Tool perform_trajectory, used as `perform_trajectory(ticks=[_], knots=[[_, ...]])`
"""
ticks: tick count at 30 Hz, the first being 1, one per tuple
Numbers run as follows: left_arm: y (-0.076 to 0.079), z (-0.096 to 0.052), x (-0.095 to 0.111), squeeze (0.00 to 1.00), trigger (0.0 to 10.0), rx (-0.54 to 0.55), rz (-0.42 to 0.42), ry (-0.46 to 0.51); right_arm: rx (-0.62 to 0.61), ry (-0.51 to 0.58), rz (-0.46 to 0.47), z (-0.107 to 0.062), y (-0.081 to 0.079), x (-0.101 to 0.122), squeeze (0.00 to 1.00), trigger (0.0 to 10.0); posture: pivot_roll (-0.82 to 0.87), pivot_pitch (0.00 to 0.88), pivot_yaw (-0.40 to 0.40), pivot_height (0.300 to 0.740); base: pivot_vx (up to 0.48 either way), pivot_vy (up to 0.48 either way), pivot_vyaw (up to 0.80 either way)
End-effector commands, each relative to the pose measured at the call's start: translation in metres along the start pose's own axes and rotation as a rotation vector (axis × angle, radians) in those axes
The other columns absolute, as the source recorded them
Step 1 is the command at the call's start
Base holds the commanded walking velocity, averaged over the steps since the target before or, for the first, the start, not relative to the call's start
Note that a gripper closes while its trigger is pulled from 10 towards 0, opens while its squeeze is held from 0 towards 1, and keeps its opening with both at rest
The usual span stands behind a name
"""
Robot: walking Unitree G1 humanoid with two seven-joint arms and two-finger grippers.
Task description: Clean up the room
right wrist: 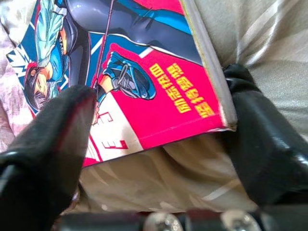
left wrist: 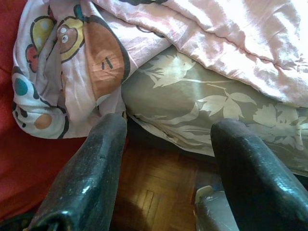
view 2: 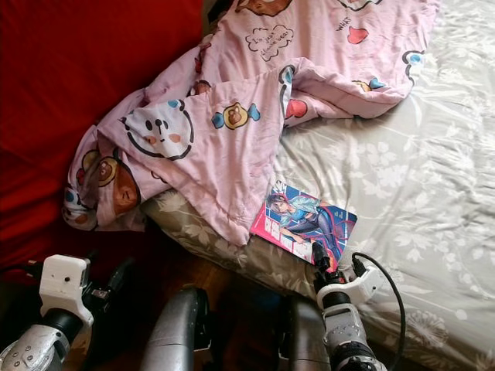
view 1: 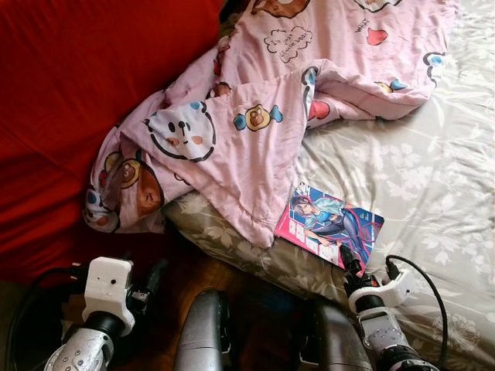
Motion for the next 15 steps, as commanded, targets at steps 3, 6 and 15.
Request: perform_trajectory(ticks=[3,6,15], knots=[[-0.005,-0.006,-0.007,0.00,10.0,0.027,0.011,-0.041,0.049,-0.106,0.036,0.000,-0.011,-0.030,0.00,0.0,0.25,0.408,0.100,0.639,0.000,0.000,0.00],[-0.002,-0.005,-0.009,0.00,10.0,0.025,0.006,-0.040,0.043,-0.103,0.029,-0.001,-0.007,-0.028,0.00,0.0,0.24,0.405,0.099,0.639,0.000,0.000,0.00],[-0.003,-0.004,-0.012,0.00,10.0,0.028,0.013,-0.044,0.052,-0.045,0.064,0.000,-0.009,-0.019,0.00,0.0,0.24,0.398,0.096,0.639,0.000,0.000,0.00]])
Point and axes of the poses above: a point about 5 cm out from each wrist's last joint towards the gripper, its own z axis pointing out of the wrist towards the gripper, its own x axis along the axis of the wrist's last joint, y = z × x, the point moved 3 cm from there along z, pointing out of the wrist towards the gripper, and after that the axes turned 1 degree about -z, right-handed, at the moved point
